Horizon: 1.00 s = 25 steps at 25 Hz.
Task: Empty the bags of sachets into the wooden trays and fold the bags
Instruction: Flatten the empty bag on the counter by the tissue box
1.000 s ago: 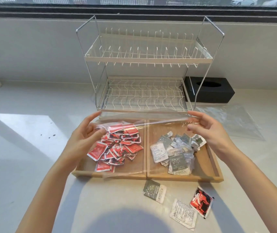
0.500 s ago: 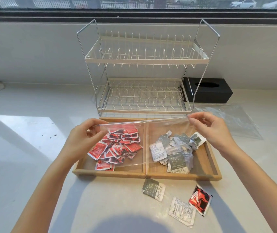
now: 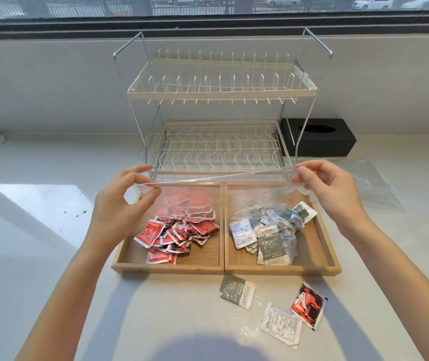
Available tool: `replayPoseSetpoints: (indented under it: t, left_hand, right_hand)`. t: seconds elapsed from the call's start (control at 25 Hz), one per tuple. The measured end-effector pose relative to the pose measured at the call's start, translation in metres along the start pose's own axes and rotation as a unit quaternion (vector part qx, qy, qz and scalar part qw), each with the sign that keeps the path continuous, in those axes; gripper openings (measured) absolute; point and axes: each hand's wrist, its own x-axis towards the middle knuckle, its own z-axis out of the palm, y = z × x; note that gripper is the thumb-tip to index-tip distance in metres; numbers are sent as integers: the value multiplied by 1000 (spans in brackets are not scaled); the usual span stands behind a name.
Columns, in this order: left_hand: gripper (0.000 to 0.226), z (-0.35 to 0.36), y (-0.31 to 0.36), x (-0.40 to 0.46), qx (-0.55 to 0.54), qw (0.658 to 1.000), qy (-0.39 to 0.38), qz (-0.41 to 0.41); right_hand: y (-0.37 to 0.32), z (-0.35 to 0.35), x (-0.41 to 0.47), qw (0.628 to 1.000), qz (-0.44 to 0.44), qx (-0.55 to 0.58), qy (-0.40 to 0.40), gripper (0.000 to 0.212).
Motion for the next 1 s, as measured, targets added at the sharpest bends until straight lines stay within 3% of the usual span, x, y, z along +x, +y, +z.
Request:
replayPoseSetpoints:
  t: [0.2, 0.32, 0.6, 0.8, 1.0]
  left_hand:
    - [12, 9, 18, 7, -245, 967, -41, -56]
    - [8, 20, 30, 7, -319, 944, -36, -79]
    - [11, 63, 52, -4, -334, 928, -95, -133]
    - [17, 124, 84, -14, -314, 924, -83, -204]
    - [14, 184, 119, -12, -313, 924, -72, -208]
  right_hand:
    - [-5, -10, -1, 999, -23, 12, 32, 10]
    - [-2, -19, 0, 998, -37, 6, 46, 12]
    - [20, -59, 14, 993, 5, 57, 100, 24]
    - [46, -116, 21, 996, 52, 25, 69, 34]
    - [70, -182, 29, 996, 80, 21, 33, 34]
